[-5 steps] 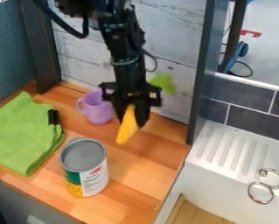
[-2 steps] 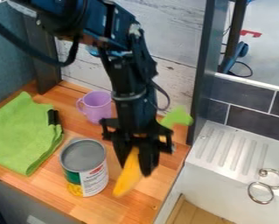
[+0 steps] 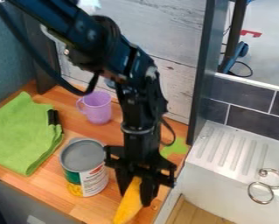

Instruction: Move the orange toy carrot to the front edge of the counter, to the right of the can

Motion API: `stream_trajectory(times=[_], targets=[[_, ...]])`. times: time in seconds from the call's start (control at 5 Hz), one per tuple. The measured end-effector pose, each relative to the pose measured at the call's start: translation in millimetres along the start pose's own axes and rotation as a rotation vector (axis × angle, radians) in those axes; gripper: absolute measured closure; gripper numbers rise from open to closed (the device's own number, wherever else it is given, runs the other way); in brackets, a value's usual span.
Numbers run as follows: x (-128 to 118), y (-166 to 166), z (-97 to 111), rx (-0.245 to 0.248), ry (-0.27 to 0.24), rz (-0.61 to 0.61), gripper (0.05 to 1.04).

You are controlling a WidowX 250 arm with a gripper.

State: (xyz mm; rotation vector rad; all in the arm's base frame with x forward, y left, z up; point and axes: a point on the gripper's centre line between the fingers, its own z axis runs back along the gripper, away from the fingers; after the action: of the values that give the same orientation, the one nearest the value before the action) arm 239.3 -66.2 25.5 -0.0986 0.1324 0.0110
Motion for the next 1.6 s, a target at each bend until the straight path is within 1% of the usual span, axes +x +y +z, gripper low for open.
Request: stream_trajectory(times=[0.2,0.4,0.6,0.8,1.0,1.2,1.4,1.6], targets=[[4.6,8.0,-14.8,0.044,0.009,0.034,0.628],[8.2,10.3,-21.5,0.063,0.019,0.072,0.629],[10.9,4.8,-22.7,0.074,0.017,0.059,0.552],[16.0,-0.8,-22.1,0.086,0.030,0.035,0.303],[0.5,1.0,-15.8,0.108,0.058,0.019,0.105],[-8.6,2.4,9.4,0.121,0.002,0.037,0.080],[-20.2,6.4,24.4,0.128,-0.032,0.060,0.083],[-35.6,10.7,51.6,0.148,-0.036,0.019,0.083]])
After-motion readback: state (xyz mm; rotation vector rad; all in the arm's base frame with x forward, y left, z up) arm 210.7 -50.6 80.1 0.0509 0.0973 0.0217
